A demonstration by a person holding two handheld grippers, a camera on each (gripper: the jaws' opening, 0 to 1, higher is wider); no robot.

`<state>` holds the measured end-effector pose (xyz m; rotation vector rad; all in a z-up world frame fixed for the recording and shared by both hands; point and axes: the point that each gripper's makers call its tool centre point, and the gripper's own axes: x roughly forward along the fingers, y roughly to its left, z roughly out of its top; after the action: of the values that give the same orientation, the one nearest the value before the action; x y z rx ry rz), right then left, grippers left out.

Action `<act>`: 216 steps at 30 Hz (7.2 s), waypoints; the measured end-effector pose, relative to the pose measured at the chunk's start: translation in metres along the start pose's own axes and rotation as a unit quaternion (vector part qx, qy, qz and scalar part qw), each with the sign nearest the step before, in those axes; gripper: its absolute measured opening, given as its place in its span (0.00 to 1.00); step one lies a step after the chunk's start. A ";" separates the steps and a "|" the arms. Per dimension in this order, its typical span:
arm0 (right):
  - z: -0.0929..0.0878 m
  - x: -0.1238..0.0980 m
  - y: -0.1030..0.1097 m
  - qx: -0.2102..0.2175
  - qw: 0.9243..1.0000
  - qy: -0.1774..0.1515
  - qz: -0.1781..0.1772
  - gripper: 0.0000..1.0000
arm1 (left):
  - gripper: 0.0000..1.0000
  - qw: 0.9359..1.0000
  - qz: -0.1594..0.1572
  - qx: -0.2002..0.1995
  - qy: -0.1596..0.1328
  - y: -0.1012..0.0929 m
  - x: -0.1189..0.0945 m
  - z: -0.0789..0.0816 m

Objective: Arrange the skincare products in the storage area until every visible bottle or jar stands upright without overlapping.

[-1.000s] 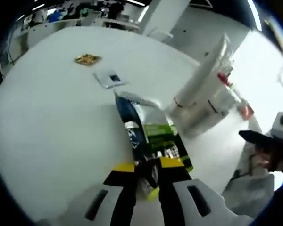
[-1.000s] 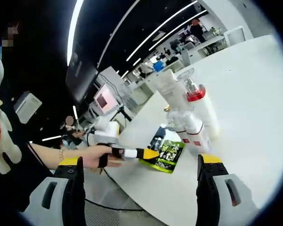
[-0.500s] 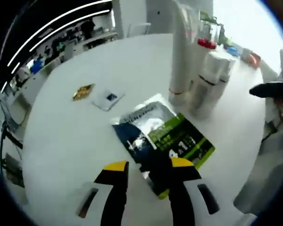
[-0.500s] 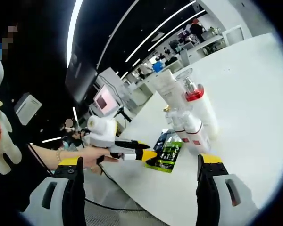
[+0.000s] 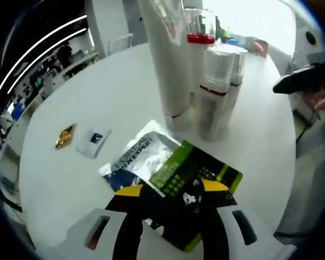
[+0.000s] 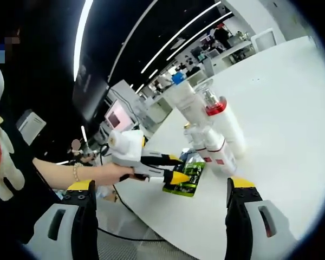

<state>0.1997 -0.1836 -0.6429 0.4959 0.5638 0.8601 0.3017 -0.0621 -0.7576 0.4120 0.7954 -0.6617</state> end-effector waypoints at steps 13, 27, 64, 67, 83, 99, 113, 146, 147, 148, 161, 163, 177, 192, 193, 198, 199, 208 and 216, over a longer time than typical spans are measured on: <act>0.001 0.003 -0.004 0.004 1.000 0.000 -0.002 1.00 | 0.46 1.000 -0.024 -0.001 -0.002 0.001 0.008 0.002; 0.002 0.002 -0.005 0.003 1.000 -0.001 -0.006 1.00 | 0.47 1.000 -0.020 -0.018 0.000 0.003 0.009 0.001; -0.014 0.003 -0.007 -0.047 0.997 0.023 -0.048 1.00 | 0.73 0.991 0.044 -0.107 -0.060 0.018 -0.071 -0.015; -0.012 0.002 -0.010 -0.049 0.997 0.016 -0.053 1.00 | 0.78 0.990 0.043 -0.106 -0.082 0.018 -0.078 -0.013; -0.008 -0.002 -0.013 -0.062 0.996 0.013 -0.058 1.00 | 0.87 0.974 0.026 -0.184 -0.131 0.005 -0.115 -0.028; -0.010 -0.003 -0.011 -0.066 0.996 0.015 -0.055 1.00 | 0.95 0.956 0.034 -0.264 -0.123 0.003 -0.155 -0.060; -0.012 -0.003 -0.015 -0.069 0.996 0.019 -0.061 1.00 | 0.99 0.948 0.030 -0.275 -0.155 0.006 -0.162 -0.051; -0.015 -0.003 -0.023 -0.055 0.996 0.025 -0.072 1.00 | 0.97 0.952 0.100 -0.279 -0.081 0.059 -0.093 -0.019; -0.015 -0.003 -0.023 -0.055 0.996 0.025 -0.073 1.00 | 0.97 0.952 0.101 -0.279 -0.077 0.061 -0.089 -0.018; -0.015 -0.003 -0.023 -0.055 0.995 0.025 -0.074 1.00 | 0.97 0.952 0.103 -0.278 -0.075 0.063 -0.086 -0.017; -0.019 -0.004 -0.030 -0.045 0.995 0.031 -0.086 1.00 | 0.93 0.943 0.143 -0.300 -0.029 0.088 -0.038 0.001; -0.020 -0.004 -0.032 -0.045 0.995 0.033 -0.087 1.00 | 0.93 0.942 0.148 -0.301 -0.027 0.093 -0.029 0.004; -0.024 -0.006 -0.036 -0.041 0.993 0.041 -0.101 1.00 | 0.80 0.946 0.154 -0.285 -0.005 0.101 0.010 0.030; -0.025 -0.007 -0.037 -0.036 0.992 0.048 -0.108 1.00 | 0.71 0.920 0.180 -0.349 0.014 0.121 0.037 0.034; -0.025 -0.007 -0.037 -0.035 0.992 0.048 -0.108 1.00 | 0.71 0.917 0.181 -0.355 0.015 0.123 0.039 0.033; -0.026 -0.006 -0.037 -0.033 0.992 0.051 -0.109 1.00 | 0.69 0.912 0.195 -0.361 0.022 0.133 0.049 0.035; -0.026 -0.006 -0.037 -0.032 0.992 0.051 -0.109 1.00 | 0.69 0.912 0.198 -0.359 0.022 0.132 0.047 0.033; -0.026 -0.008 -0.040 -0.025 0.992 0.051 -0.113 1.00 | 0.64 0.915 0.202 -0.348 0.033 0.132 0.055 0.036; -0.027 -0.008 -0.043 -0.021 0.992 0.051 -0.114 1.00 | 0.60 0.922 0.206 -0.325 0.041 0.134 0.060 0.035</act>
<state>0.2018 -0.2093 -0.6873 0.3419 0.6802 0.6800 0.4419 -0.0077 -0.7686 -0.0103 0.9226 0.0328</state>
